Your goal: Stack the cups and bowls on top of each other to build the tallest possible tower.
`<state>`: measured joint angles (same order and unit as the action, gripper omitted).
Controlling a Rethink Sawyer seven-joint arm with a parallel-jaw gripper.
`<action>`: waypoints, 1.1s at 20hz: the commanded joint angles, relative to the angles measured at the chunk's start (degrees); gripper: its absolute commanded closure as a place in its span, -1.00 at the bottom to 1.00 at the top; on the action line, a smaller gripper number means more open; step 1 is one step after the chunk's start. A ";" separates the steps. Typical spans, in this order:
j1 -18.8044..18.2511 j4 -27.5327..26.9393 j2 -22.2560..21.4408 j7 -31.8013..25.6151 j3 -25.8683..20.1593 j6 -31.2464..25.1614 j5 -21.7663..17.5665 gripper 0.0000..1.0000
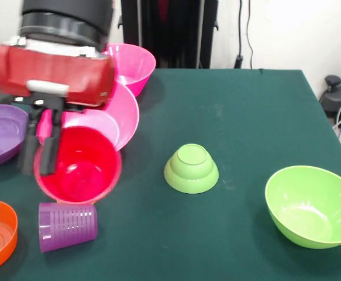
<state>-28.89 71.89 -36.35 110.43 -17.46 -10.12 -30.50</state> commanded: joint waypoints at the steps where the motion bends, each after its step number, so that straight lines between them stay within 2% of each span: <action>1: 4.74 4.88 0.03 1.76 3.09 6.77 -6.32 1.00; 9: 4.99 7.17 1.07 6.14 4.79 18.46 -4.28 1.00; 12: 4.26 8.13 1.03 5.93 4.19 20.68 -4.46 1.00; 17: 3.63 8.75 1.07 5.43 3.29 21.08 -4.34 1.00; 22: 3.90 9.09 1.48 6.32 3.95 24.22 -3.50 1.00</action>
<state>-24.91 74.90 -36.75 110.43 -13.86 12.77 -31.88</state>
